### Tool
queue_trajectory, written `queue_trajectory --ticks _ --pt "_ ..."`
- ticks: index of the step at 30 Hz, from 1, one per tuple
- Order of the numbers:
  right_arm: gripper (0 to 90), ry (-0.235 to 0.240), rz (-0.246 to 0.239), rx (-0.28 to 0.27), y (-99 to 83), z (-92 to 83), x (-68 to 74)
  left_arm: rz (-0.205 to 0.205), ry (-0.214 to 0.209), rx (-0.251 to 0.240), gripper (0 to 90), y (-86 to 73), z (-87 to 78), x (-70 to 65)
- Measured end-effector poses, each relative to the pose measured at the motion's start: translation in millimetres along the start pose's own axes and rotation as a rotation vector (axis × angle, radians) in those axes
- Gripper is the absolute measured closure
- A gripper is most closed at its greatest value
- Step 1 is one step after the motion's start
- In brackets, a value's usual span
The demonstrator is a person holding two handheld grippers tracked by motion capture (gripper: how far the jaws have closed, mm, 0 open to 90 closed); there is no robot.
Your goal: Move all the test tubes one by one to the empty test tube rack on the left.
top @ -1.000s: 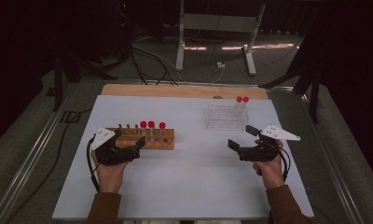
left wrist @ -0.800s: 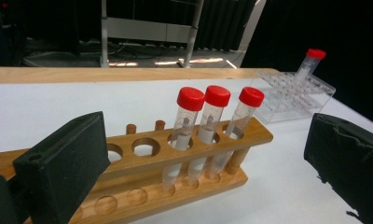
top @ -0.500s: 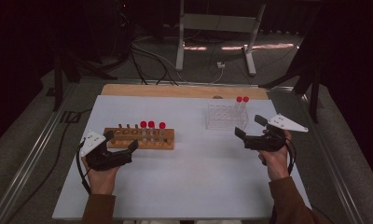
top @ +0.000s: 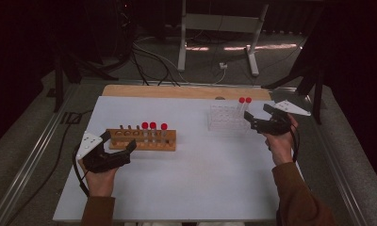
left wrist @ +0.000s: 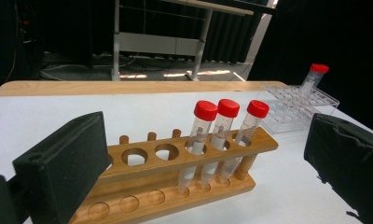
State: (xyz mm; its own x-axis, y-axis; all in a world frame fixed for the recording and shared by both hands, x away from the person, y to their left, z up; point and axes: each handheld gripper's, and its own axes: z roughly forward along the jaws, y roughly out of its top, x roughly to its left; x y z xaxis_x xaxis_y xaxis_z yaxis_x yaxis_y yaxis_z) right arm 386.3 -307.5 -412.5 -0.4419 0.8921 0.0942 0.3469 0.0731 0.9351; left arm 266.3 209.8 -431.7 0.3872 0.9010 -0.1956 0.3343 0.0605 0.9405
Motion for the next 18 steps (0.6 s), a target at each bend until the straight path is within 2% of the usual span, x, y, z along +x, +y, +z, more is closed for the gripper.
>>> queue_trajectory --ticks 5,13,18 --pt "16.5 -0.034 0.018 0.018 -1.3 14.9 -11.5 0.000 0.004 -0.008 0.5 1.4 -1.8 0.6" --pt "36.9 -0.098 0.051 0.055 -13.4 40.3 -25.8 -0.013 0.006 -0.012 0.5 0.1 -2.1 3.0" --pt "51.1 -0.130 0.041 0.073 -18.7 50.9 -30.5 -0.013 0.002 -0.017 0.5 1.0 -2.5 2.9"
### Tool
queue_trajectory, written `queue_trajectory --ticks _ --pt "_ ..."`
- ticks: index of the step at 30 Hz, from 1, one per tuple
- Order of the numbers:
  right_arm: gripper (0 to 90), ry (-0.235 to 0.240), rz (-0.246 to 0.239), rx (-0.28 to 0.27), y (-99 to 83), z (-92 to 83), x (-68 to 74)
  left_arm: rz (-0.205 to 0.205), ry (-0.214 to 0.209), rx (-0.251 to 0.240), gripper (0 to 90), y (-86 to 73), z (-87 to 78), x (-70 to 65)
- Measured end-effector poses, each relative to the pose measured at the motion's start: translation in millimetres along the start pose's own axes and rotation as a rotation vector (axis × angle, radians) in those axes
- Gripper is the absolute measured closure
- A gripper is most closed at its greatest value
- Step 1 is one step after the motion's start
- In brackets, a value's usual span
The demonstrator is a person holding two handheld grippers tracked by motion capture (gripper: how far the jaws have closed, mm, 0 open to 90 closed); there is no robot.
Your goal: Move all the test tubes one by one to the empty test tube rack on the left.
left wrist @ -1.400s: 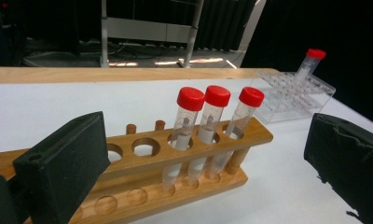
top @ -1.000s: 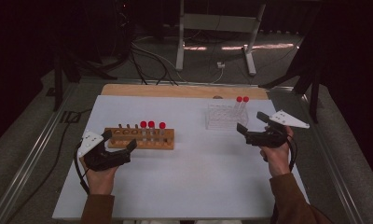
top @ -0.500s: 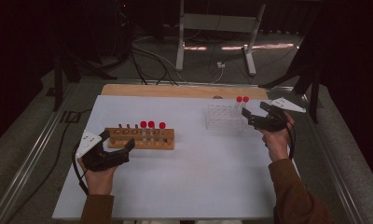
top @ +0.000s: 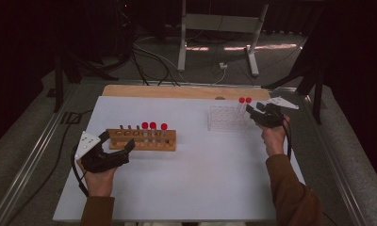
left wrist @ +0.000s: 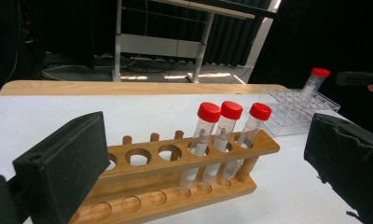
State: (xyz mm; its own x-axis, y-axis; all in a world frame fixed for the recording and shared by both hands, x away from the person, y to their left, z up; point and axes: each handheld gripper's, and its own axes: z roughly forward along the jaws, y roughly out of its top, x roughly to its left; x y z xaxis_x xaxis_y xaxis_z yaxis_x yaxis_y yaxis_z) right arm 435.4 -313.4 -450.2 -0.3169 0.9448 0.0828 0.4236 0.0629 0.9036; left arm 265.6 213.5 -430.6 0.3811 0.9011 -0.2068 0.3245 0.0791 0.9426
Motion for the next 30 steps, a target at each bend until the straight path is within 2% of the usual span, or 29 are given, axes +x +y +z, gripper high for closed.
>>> queue_trajectory --ticks 4,8,10,23,30 --pt "59.6 -0.003 -0.021 0.014 -1.4 8.2 1.5 -0.002 -0.001 -0.003 0.5 0.2 -0.3 0.5" --pt "65.7 -0.027 0.004 0.009 -2.1 15.7 0.3 -0.006 0.001 -0.004 0.5 0.1 -0.4 1.9" --pt "67.0 -0.041 0.002 0.020 -3.1 19.5 0.2 -0.009 0.003 -0.008 0.5 0.4 -0.9 2.8" --pt "70.8 -0.053 -0.001 0.043 0.0 38.3 2.3 -0.016 0.009 -0.011 0.6 -0.3 -3.3 5.7" --pt "74.6 -0.060 -0.012 0.033 0.2 36.6 2.2 -0.019 0.009 -0.011 0.5 -0.6 -3.7 5.7"
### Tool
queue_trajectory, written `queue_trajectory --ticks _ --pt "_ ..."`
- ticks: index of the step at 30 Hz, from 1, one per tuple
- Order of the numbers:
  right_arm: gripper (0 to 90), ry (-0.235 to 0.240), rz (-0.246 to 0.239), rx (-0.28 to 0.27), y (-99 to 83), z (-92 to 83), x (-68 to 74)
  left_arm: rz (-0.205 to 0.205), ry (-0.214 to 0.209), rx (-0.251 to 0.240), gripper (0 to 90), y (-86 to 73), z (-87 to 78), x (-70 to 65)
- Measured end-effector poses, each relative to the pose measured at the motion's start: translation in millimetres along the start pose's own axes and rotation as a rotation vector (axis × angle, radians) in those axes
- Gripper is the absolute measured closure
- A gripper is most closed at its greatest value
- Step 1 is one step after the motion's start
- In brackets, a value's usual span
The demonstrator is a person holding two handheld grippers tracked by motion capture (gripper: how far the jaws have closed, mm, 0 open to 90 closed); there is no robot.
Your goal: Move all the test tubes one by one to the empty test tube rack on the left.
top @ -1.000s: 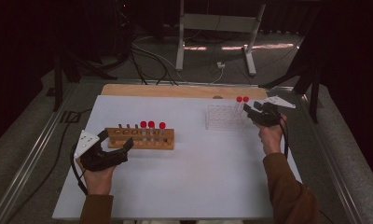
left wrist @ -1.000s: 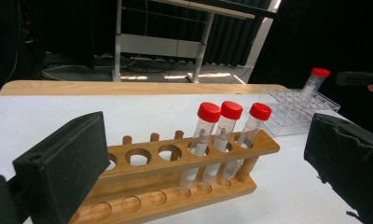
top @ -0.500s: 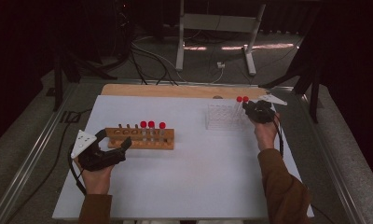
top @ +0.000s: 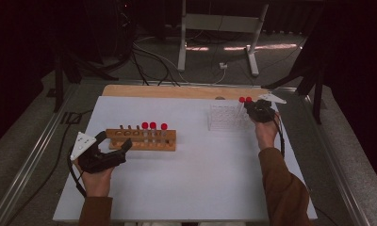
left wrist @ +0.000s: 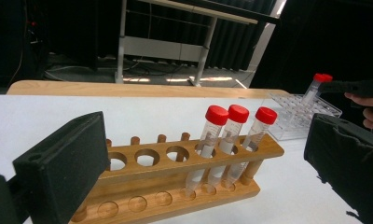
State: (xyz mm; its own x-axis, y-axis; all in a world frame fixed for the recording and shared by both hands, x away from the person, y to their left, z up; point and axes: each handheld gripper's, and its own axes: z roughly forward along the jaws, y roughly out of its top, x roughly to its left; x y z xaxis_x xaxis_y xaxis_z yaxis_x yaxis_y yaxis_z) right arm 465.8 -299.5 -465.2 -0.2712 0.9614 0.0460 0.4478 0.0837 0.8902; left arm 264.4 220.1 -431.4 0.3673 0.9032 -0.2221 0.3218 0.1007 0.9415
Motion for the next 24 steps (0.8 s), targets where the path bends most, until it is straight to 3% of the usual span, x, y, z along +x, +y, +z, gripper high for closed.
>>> queue_trajectory --ticks 8,24 --pt "74.7 0.005 0.003 -0.043 5.8 -9.2 -0.2 0.002 0.000 0.003 0.6 -0.5 0.4 -1.4" --pt "74.7 0.021 -0.045 -0.138 23.9 -41.5 2.9 0.001 0.003 0.004 0.6 -0.8 0.5 -0.7"
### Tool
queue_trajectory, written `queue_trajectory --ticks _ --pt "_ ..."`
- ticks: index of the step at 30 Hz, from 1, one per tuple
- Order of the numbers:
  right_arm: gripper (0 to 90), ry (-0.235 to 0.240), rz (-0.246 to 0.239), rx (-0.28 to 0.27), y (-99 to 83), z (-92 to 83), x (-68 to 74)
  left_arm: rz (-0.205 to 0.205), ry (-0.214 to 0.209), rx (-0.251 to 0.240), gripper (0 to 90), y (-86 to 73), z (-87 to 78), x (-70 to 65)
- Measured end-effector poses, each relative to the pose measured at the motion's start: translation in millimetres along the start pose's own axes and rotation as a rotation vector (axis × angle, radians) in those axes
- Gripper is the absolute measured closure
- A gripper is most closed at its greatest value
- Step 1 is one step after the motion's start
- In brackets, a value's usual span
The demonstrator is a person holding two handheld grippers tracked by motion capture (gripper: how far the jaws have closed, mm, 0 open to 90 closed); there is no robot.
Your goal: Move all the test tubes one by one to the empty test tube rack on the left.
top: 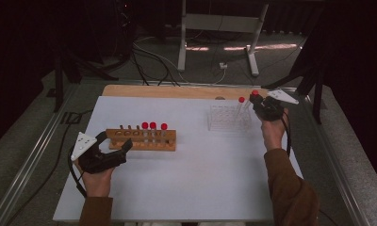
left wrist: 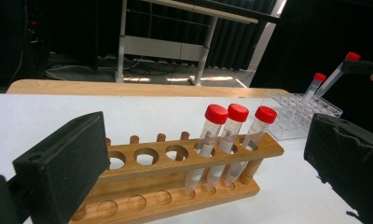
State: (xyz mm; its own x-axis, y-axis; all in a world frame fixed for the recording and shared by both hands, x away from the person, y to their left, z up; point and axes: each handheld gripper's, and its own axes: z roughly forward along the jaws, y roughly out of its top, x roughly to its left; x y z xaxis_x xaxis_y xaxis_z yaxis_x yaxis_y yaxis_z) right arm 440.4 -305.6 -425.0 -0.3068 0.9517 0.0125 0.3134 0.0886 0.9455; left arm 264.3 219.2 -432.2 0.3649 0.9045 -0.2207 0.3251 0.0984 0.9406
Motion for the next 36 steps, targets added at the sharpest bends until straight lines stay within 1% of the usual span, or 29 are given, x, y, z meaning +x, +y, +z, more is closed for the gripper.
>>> queue_trajectory --ticks 6,11,19,27,32,36 --pt "74.7 0.032 0.000 -0.033 7.6 -14.6 -0.1 0.001 -0.001 0.005 0.6 -0.5 1.2 -1.2" --pt "74.7 0.069 -0.005 -0.053 11.2 -25.3 5.2 0.003 0.000 0.009 0.6 -0.9 2.0 -2.3" --pt "74.7 0.140 -0.024 -0.086 11.5 -43.9 21.1 0.002 -0.003 0.017 0.5 -2.0 3.6 -3.4" --pt "74.7 0.214 -0.052 -0.106 8.1 -61.3 35.5 0.006 -0.005 0.027 0.6 -2.6 6.2 -5.3" --pt "74.7 0.265 -0.079 -0.118 5.4 -72.7 47.0 0.011 -0.013 0.039 0.6 -3.3 8.8 -8.9" --pt "74.6 0.301 -0.080 -0.124 2.2 -80.0 55.0 0.020 -0.023 0.046 0.6 -2.9 10.7 -13.2"
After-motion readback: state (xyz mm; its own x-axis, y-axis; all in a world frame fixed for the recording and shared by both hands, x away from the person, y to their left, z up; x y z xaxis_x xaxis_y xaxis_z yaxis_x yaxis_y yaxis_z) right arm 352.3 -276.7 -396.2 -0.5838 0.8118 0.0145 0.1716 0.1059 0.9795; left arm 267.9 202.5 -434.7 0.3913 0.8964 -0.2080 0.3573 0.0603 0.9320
